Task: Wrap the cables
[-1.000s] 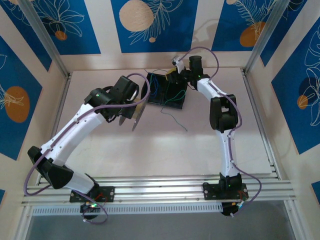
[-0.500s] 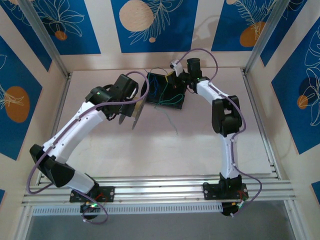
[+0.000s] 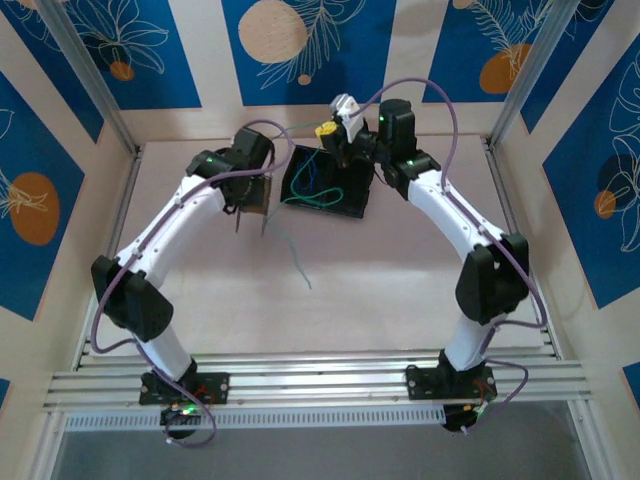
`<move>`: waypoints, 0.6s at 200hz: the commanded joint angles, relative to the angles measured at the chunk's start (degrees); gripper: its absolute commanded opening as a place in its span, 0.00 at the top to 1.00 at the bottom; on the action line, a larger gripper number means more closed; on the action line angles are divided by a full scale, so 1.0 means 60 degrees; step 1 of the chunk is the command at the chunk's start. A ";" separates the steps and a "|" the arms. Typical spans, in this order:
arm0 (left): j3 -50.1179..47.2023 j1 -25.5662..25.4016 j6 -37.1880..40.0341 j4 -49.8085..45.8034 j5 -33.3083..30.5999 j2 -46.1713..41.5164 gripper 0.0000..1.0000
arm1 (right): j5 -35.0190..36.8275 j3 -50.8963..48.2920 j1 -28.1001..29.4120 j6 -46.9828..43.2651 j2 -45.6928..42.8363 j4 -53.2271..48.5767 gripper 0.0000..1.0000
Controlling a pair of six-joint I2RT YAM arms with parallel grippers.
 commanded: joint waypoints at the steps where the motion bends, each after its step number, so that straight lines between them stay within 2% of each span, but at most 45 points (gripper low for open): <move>1: 0.0967 0.0562 -0.1028 0.0346 -0.0492 -0.0021 1.00 | -0.0546 -0.0917 0.0503 -0.0402 -0.1030 0.0042 1.00; 28: 0.1306 0.1348 -0.1621 0.0420 -0.0286 -0.0080 1.00 | -0.0589 -0.1784 0.1215 -0.0904 -0.2127 -0.0349 1.00; 60: 0.1297 0.2365 -0.2274 0.0783 0.0335 -0.0448 1.00 | -0.0868 -0.2242 0.1603 -0.1263 -0.2883 -0.1341 1.00; 79: 0.1489 0.2823 -0.2484 0.0878 0.0605 -0.0527 1.00 | -0.1125 -0.2462 0.1652 -0.1312 -0.3143 -0.1704 1.00; 120: 0.1945 0.3688 -0.3292 0.1262 0.2069 -0.0513 1.00 | -0.1831 -0.2391 0.1922 -0.1501 -0.3052 -0.2849 1.00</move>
